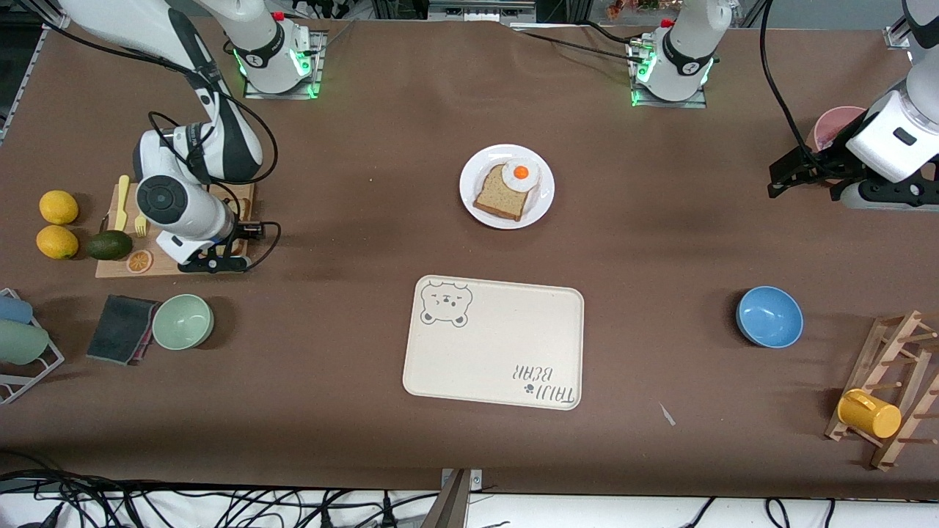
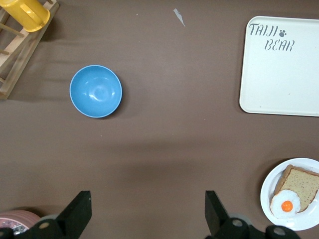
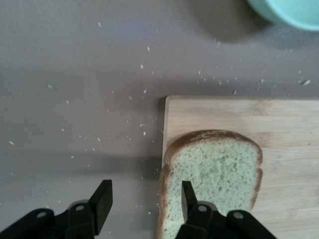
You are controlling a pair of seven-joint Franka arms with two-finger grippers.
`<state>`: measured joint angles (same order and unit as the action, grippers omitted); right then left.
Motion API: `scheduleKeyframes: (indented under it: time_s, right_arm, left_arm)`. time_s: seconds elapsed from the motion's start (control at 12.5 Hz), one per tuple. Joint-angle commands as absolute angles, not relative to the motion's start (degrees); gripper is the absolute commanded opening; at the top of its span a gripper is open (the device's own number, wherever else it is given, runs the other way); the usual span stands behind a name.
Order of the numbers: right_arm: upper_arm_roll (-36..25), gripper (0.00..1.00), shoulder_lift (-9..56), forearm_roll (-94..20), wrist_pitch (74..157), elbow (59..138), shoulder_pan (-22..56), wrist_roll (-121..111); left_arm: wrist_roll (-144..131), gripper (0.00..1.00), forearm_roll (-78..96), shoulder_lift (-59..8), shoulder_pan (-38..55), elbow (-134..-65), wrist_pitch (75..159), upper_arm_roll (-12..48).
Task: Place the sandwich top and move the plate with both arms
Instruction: 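Reach the right gripper down to the bread slice on the cutting board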
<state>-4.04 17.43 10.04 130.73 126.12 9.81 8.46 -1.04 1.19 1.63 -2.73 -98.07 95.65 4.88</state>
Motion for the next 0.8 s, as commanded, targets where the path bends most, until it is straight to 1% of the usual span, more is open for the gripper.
scheduleKeyframes:
  time_s: [0.0,0.08,0.16,0.24,0.72]
  right_arm:
    - [-4.2,0.6,15.2,11.8,132.2,129.6,9.9,9.8]
    - [-4.2,0.56,15.2,12.0,132.1,130.2,9.9,9.8]
    - [-4.3,0.5,15.1,12.0,132.1,130.7,9.9,9.8]
    - [-4.3,0.47,15.1,12.0,132.1,131.0,9.9,9.8]
    - [-5.3,0.47,15.3,15.1,132.3,131.3,9.8,9.8]
  left_arm:
    - [-1.8,1.0,-0.3,1.5,-2.5,-97.5,95.0,5.0]
    - [-1.8,1.0,-0.3,1.5,-2.5,-97.5,95.0,5.0]
    - [-1.8,1.0,-0.3,1.5,-2.5,-97.5,95.0,5.0]
    - [-1.8,1.0,-0.3,1.5,-2.5,-97.5,95.0,5.0]
    - [-1.8,1.0,-0.3,1.5,-2.5,-97.5,95.0,5.0]
